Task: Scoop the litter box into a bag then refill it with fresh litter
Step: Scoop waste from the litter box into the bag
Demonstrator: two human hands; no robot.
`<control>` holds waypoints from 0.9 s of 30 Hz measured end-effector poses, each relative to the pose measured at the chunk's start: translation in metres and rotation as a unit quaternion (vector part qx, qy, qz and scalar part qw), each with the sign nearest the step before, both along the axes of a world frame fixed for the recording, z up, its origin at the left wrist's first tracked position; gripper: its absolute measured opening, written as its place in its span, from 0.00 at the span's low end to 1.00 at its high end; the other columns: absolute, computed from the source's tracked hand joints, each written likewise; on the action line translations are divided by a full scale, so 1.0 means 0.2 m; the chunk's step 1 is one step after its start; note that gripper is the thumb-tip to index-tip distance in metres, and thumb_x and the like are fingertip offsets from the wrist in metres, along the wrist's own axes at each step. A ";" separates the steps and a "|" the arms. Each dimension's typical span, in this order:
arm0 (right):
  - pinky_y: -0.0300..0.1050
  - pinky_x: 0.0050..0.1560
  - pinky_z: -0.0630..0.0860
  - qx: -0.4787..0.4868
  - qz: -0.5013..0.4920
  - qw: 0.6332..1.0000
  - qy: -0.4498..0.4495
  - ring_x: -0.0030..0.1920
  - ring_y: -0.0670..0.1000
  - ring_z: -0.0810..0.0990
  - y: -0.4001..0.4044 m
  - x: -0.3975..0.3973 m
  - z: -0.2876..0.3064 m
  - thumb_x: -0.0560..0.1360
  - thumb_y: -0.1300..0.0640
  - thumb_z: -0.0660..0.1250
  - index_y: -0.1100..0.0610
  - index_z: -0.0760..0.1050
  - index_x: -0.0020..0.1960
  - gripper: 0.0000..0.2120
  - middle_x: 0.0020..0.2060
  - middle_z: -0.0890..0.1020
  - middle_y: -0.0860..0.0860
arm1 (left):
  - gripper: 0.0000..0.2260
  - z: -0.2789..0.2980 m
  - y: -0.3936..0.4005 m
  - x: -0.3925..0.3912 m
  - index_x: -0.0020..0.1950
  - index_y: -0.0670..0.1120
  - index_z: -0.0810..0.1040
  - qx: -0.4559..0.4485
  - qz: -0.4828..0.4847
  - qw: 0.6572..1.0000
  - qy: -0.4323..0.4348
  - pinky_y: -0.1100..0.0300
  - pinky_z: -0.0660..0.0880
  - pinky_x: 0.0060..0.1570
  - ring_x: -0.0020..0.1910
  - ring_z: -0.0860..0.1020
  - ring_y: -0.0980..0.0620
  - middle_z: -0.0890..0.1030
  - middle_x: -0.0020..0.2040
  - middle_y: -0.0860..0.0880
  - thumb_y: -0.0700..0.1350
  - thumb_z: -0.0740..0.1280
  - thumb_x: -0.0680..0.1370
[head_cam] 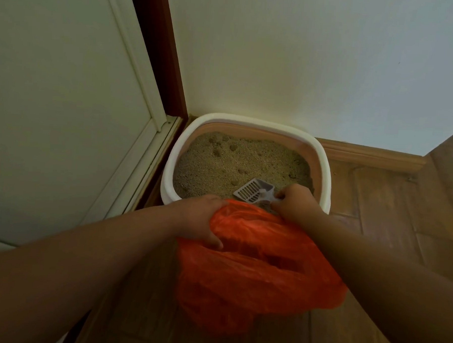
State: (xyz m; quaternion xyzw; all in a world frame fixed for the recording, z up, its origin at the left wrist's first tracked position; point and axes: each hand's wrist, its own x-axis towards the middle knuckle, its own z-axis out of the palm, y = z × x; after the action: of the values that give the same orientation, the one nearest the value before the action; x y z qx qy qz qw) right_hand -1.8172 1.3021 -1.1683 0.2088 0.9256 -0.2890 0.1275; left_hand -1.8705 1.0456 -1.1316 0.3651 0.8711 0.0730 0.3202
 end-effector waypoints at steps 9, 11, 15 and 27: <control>0.42 0.28 0.70 -0.021 -0.028 0.999 0.004 0.27 0.51 0.75 -0.07 -0.17 -0.05 0.79 0.51 0.70 0.58 0.77 0.34 0.17 0.28 0.78 0.54 | 0.47 -0.04 -0.01 -0.04 0.82 0.53 0.57 0.019 0.019 1.000 -0.003 0.58 0.66 0.67 0.74 0.67 0.51 0.62 0.78 0.52 0.59 0.79 0.70; 0.41 0.27 0.69 -0.023 -0.036 0.999 0.001 0.26 0.50 0.75 -0.08 -0.21 -0.09 0.80 0.53 0.69 0.59 0.79 0.39 0.13 0.29 0.79 0.53 | 0.47 -0.06 -0.02 -0.06 0.81 0.54 0.57 0.024 0.027 0.999 -0.006 0.56 0.68 0.69 0.74 0.68 0.50 0.63 0.78 0.52 0.59 0.79 0.69; 0.41 0.28 0.72 -0.027 -0.030 0.999 0.028 0.28 0.51 0.76 -0.12 -0.28 -0.15 0.80 0.56 0.68 0.58 0.81 0.44 0.08 0.31 0.80 0.54 | 0.44 -0.10 -0.03 -0.09 0.81 0.53 0.59 0.036 0.041 0.999 0.000 0.56 0.68 0.69 0.73 0.69 0.50 0.64 0.78 0.51 0.58 0.78 0.71; 0.42 0.28 0.70 -0.063 -0.036 0.996 0.054 0.31 0.55 0.76 -0.25 -0.62 -0.22 0.80 0.58 0.65 0.64 0.82 0.49 0.10 0.36 0.81 0.58 | 0.33 -0.14 -0.05 -0.15 0.79 0.54 0.65 0.091 0.100 0.991 -0.020 0.62 0.68 0.63 0.69 0.72 0.51 0.71 0.71 0.50 0.50 0.74 0.77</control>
State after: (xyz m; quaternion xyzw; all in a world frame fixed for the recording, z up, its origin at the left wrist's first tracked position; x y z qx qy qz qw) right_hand -1.9403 1.2529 -1.2122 0.2177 0.9029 -0.3618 0.0802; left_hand -1.9004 1.0346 -1.1592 0.3022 0.8866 0.1908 0.2937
